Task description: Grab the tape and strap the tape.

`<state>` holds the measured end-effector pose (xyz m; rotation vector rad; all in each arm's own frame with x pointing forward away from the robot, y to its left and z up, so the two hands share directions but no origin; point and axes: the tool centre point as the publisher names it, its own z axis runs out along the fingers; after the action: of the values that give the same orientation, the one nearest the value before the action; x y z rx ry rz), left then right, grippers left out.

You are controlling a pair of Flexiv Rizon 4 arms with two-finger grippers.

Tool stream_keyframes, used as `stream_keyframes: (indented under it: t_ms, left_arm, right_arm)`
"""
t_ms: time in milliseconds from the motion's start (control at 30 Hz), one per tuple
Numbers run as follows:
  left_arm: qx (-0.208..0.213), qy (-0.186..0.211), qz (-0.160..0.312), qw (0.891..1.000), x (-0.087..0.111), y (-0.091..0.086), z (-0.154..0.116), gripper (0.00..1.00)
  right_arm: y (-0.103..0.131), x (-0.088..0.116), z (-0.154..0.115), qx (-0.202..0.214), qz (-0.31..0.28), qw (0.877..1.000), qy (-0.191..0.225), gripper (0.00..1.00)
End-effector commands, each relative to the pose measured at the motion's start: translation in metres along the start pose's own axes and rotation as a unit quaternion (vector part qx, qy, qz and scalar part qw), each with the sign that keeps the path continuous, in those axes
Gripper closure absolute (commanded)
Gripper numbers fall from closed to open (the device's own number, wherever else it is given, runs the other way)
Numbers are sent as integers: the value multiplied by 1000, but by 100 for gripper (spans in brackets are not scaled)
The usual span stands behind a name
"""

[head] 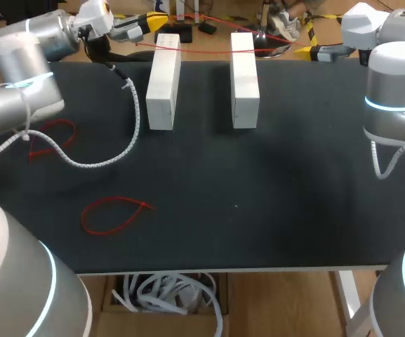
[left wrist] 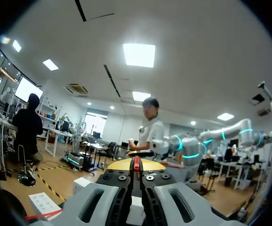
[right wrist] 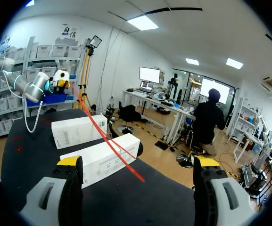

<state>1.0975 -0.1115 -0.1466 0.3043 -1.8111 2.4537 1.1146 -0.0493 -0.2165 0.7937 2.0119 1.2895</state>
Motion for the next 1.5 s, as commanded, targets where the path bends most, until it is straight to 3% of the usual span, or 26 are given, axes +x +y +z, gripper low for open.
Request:
stream_keyframes:
  t_ms: [33,400,1067,1300,1500]
  left_arm:
    - [14,20,8,1000,-4,4,4,100]
    - [14,37,32,999,2,0,20,100]
    - [14,37,32,999,2,0,20,100]
    - [56,51,47,996,4,3,43,100]
    - [51,48,68,995,2,-2,51,100]
  right_arm:
    - [0,0,0,0,0,1000,0,0]
    - [0,0,0,0,0,1000,0,0]
    - [0,0,0,0,0,1000,0,0]
    - [0,0,0,0,0,1000,0,0]
    - [0,0,0,0,0,1000,0,0]
